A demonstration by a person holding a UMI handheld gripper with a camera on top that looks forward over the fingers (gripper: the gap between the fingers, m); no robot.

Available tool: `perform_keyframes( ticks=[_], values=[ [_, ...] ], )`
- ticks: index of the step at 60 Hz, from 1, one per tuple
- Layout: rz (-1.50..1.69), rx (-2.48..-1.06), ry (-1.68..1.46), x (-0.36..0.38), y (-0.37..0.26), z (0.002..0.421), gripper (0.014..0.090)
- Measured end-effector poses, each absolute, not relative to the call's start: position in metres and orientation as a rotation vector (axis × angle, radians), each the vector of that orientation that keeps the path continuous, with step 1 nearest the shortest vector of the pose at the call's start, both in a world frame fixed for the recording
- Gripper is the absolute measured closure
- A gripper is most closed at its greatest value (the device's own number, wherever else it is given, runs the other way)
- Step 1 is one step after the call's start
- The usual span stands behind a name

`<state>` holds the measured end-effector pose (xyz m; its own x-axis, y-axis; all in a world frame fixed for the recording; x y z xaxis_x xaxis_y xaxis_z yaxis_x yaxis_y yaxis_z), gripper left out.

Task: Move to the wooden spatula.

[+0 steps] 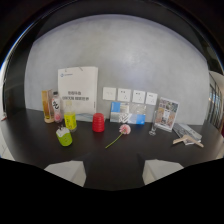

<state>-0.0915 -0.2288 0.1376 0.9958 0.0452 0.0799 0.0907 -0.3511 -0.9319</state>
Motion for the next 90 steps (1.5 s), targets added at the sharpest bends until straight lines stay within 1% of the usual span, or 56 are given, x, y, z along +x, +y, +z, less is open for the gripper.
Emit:
perform_keyframes(
  ticks=[12, 22, 35, 45, 58, 70, 90],
  values=[
    [-0.063, -1.950, -0.088, -0.084, -0.237, 0.134, 0.0198],
    [-0.093, -1.991, -0.064, -0.052, -0.257, 0.123, 0.0197],
    [-0.215, -2.060, 0.015, 0.041, -0.278, 0.112, 0.0196],
    [-0.300, -2.094, 0.048, 0.128, -0.274, 0.109, 0.0192],
    [-0.322, -2.104, 0.024, 0.234, -0.233, 0.109, 0.0192],
    [-0.294, -2.105, -0.033, 0.305, -0.177, 0.104, 0.0191],
    [-0.228, -2.145, -0.087, 0.370, -0.097, 0.072, 0.0191]
  ],
)
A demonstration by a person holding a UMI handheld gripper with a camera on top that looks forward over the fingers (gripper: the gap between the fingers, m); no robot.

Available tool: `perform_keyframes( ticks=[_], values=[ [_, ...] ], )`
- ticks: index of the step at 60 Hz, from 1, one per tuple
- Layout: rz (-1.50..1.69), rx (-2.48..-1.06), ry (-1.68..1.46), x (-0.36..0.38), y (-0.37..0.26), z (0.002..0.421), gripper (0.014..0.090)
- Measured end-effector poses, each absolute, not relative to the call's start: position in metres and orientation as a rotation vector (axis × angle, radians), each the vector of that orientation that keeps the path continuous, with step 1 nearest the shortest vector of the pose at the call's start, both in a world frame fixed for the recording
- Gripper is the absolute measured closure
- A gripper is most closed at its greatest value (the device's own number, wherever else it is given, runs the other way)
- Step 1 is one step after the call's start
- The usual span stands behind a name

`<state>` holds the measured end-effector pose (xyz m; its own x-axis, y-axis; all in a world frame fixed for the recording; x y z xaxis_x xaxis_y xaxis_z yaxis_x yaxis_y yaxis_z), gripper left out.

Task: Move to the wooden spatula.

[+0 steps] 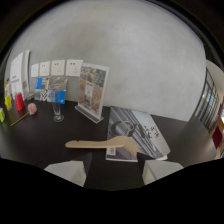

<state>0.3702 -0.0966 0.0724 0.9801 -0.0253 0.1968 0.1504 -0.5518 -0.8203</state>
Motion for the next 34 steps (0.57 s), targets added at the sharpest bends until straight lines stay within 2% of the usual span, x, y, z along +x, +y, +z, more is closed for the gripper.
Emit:
perform_keyframes(
  ticks=[13, 34],
  values=[
    [-0.203, -2.160, -0.104, 0.385, -0.070, 0.059, 0.0192],
    [-0.193, -2.158, -0.105, 0.393, -0.066, 0.057, 0.0192]
  ],
)
